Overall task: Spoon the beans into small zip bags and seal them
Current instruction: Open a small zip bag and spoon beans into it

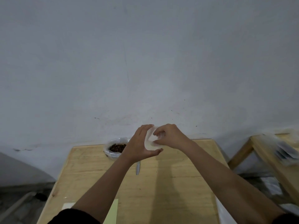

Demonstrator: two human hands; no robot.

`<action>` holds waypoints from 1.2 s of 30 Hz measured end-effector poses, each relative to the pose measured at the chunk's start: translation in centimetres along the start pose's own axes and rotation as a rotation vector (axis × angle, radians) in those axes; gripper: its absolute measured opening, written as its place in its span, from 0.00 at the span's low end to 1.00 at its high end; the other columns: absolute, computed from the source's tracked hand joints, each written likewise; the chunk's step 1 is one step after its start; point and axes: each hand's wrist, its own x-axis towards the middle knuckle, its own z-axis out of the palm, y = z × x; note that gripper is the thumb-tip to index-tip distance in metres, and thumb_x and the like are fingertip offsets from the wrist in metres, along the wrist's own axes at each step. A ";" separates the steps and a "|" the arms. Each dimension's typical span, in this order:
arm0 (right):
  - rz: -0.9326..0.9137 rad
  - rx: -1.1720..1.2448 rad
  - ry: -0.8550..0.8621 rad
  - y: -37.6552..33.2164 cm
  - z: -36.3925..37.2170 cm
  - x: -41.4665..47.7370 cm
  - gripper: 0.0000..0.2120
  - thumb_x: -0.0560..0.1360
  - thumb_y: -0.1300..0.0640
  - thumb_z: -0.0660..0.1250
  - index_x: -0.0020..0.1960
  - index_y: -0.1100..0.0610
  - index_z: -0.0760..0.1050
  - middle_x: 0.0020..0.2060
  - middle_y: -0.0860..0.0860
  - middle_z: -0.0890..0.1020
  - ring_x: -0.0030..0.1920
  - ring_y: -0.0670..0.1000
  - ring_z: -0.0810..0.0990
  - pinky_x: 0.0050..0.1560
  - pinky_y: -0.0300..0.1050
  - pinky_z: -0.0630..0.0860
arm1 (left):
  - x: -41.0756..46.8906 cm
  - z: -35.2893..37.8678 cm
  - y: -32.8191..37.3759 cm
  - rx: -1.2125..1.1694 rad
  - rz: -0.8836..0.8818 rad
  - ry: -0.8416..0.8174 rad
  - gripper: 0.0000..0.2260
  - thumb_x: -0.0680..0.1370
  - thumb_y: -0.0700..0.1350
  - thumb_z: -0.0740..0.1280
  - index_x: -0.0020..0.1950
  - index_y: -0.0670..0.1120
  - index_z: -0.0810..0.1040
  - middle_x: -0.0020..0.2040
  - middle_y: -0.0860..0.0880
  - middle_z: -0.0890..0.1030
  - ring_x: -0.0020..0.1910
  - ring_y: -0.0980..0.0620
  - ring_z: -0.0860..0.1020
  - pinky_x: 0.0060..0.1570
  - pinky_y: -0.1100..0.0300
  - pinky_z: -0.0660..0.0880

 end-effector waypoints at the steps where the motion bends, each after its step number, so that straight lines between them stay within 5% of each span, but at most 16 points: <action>1: -0.002 0.013 -0.016 0.2 0.1 0.1 0.17 0.67 0.56 0.75 0.54 0.58 0.81 0.48 0.50 0.81 0.43 0.44 0.76 0.38 0.27 0.69 | -0.4 -0.1 -0.2 -0.004 -0.034 0.011 0.37 0.66 0.59 0.73 0.69 0.45 0.64 0.63 0.58 0.65 0.62 0.63 0.63 0.59 0.79 0.58; 8: -0.016 0.282 -0.022 0.1 2.6 1.9 0.09 0.69 0.59 0.74 0.49 0.57 0.82 0.44 0.49 0.84 0.44 0.44 0.81 0.47 0.32 0.76 | -4.0 -1.6 -2.9 0.039 -0.238 0.134 0.38 0.64 0.63 0.69 0.68 0.47 0.66 0.62 0.58 0.67 0.61 0.62 0.65 0.57 0.73 0.61; 12: 0.064 0.461 0.066 0.9 5.8 4.0 0.05 0.70 0.65 0.71 0.43 0.56 0.81 0.37 0.53 0.84 0.41 0.51 0.83 0.50 0.46 0.81 | -6.3 -4.0 -6.5 0.074 -0.347 0.222 0.38 0.65 0.62 0.70 0.70 0.49 0.64 0.62 0.58 0.66 0.61 0.61 0.64 0.58 0.64 0.64; 15: 0.164 0.402 0.090 2.4 10.0 5.1 0.05 0.70 0.65 0.69 0.41 0.55 0.80 0.37 0.53 0.82 0.43 0.55 0.83 0.50 0.49 0.80 | -7.4 -6.0 -9.0 0.089 -0.395 0.259 0.38 0.65 0.60 0.73 0.70 0.48 0.64 0.62 0.57 0.66 0.61 0.63 0.63 0.59 0.67 0.63; 19: 0.278 0.256 0.119 4.4 16.7 5.9 0.04 0.71 0.65 0.67 0.43 0.59 0.79 0.38 0.53 0.80 0.42 0.52 0.79 0.44 0.40 0.73 | -8.7 -8.1 -12.1 0.108 -0.423 0.263 0.39 0.64 0.62 0.71 0.69 0.45 0.66 0.62 0.55 0.67 0.61 0.64 0.62 0.59 0.69 0.61; 23: 0.416 0.219 0.173 5.5 21.7 6.2 0.06 0.71 0.62 0.70 0.44 0.59 0.73 0.39 0.56 0.78 0.42 0.55 0.77 0.43 0.48 0.74 | -10.3 -9.6 -15.0 0.098 -0.450 0.254 0.37 0.65 0.55 0.75 0.69 0.44 0.66 0.61 0.55 0.66 0.61 0.62 0.62 0.61 0.67 0.60; 28: 0.430 0.125 0.313 5.9 24.3 6.5 0.09 0.71 0.64 0.69 0.41 0.59 0.68 0.41 0.58 0.73 0.40 0.58 0.73 0.39 0.45 0.65 | -11.5 -10.1 -17.5 0.032 -0.472 0.234 0.35 0.67 0.49 0.77 0.69 0.45 0.65 0.62 0.56 0.66 0.62 0.63 0.62 0.60 0.77 0.56; 36: 0.440 0.010 0.396 6.0 25.8 6.5 0.04 0.73 0.68 0.62 0.46 0.67 0.74 0.41 0.63 0.75 0.41 0.62 0.74 0.39 0.45 0.65 | -12.1 -10.5 -19.2 -0.019 -0.440 0.190 0.36 0.66 0.50 0.78 0.69 0.44 0.66 0.62 0.56 0.66 0.61 0.64 0.61 0.59 0.79 0.55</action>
